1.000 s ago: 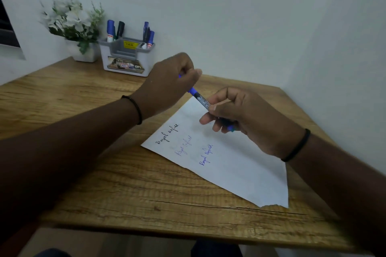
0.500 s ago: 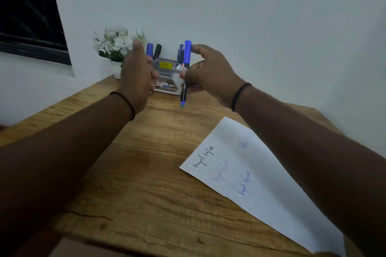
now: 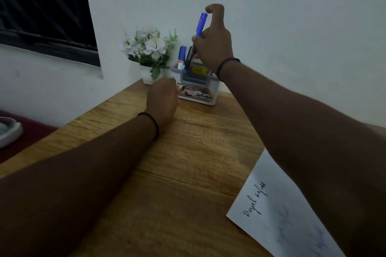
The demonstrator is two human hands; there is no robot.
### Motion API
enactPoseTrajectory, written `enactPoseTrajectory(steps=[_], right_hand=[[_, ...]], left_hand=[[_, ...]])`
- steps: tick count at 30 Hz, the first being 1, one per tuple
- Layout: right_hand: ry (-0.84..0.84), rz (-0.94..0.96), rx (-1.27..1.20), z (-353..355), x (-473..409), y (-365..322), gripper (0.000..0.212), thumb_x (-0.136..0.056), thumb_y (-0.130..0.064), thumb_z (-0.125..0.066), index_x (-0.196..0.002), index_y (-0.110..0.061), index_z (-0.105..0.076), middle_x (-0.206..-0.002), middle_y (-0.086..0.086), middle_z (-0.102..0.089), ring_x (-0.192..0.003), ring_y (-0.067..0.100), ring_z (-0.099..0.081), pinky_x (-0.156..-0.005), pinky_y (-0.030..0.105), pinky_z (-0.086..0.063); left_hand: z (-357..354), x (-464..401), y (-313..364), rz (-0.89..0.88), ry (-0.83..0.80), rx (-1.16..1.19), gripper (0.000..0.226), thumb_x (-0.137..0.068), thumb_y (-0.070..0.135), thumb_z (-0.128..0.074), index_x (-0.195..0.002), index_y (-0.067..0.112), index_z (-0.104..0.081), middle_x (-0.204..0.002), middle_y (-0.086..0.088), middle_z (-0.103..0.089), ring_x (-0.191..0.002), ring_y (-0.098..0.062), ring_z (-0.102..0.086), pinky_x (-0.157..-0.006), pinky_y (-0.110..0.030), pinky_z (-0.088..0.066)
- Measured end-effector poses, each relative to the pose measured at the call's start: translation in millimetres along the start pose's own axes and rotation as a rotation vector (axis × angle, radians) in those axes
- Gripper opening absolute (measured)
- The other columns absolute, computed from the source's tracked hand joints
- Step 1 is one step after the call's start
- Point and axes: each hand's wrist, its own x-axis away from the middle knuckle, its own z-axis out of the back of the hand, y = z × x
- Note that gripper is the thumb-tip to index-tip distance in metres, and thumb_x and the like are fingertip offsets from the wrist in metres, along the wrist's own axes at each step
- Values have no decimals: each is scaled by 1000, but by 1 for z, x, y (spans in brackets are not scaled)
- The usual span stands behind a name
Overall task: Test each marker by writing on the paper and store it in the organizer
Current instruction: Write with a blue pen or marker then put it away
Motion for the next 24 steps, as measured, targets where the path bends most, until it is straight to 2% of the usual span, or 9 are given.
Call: enactPoseTrajectory(steps=[1, 3, 8, 11, 14, 16, 18, 21, 24], right_hand=[[13, 16, 1, -6, -5, 1, 53, -88, -1, -61, -133, -14, -36, -77, 12, -66, -64, 28, -68, -64, 45, -61], [49, 47, -7, -14, -14, 2, 51, -88, -3, -62, -132, -12, -38, -76, 8, -64, -64, 26, -68, -64, 44, -60], [71, 103, 50, -30, -31, 6, 49, -85, -4, -65, -126, -11, -41, -77, 11, -66, -62, 26, -67, -62, 43, -60], [-6, 73, 152, -41, -27, 14, 41, -82, -3, -66, -118, -11, -47, -83, 12, -66, -72, 29, -67, -68, 43, -59], [-60, -2, 170, -47, -23, 25, 29, -83, -6, -69, -109, -10, -57, -89, 7, -66, -84, 26, -66, -75, 35, -56], [-77, -14, 211, -48, -22, 29, 29, -85, -8, -69, -113, -14, -63, -99, 5, -71, -92, 22, -66, -84, 30, -52], [-96, -9, 248, -47, -22, 31, 37, -87, -8, -66, -123, -16, -66, -115, 4, -71, -105, 19, -65, -97, 27, -47], [-150, -11, 264, -47, -21, 34, 47, -90, -7, -59, -137, -16, -60, -139, 5, -61, -128, 20, -54, -111, 29, -38], [-144, -23, 216, -44, -15, 34, 51, -93, -11, -57, -143, -16, -53, -138, 9, -60, -128, 21, -53, -110, 29, -38]], left_hand=[[2, -5, -5, 14, 7, 55, 25, -91, -2, -37, -88, -10, -60, -89, -35, -60, -79, -47, -60, -71, -52, -52], [3, -10, -6, 60, 5, 112, 24, -89, -6, -37, -90, -11, -60, -95, -36, -60, -87, -51, -58, -76, -53, -51], [-2, -17, -14, -34, 14, -22, 24, -90, -1, -37, -81, -2, -59, -83, -28, -59, -77, -45, -59, -69, -49, -50], [-4, -19, -13, 2, 36, -5, 30, -89, 15, -38, -68, 9, -59, -67, -11, -55, -55, -25, -48, -55, -38, -37], [-5, -18, -14, -25, 36, -28, 30, -87, 19, -38, -68, 11, -59, -66, -10, -56, -58, -25, -48, -53, -37, -36], [-4, -17, -14, -40, 29, -29, 33, -85, 24, -34, -73, 8, -61, -71, -14, -59, -63, -33, -52, -57, -41, -42], [-6, -18, -17, -61, 31, -37, 36, -83, 21, -31, -83, 1, -61, -84, -24, -62, -74, -38, -58, -68, -47, -51], [-7, -18, -18, -49, 68, -65, 32, -91, 23, -39, -79, 1, -59, -74, -19, -58, -65, -28, -52, -61, -40, -44], [-10, -18, -19, -103, 76, -149, 31, -92, 24, -45, -79, -1, -56, -73, -18, -58, -63, -21, -50, -57, -34, -39]])
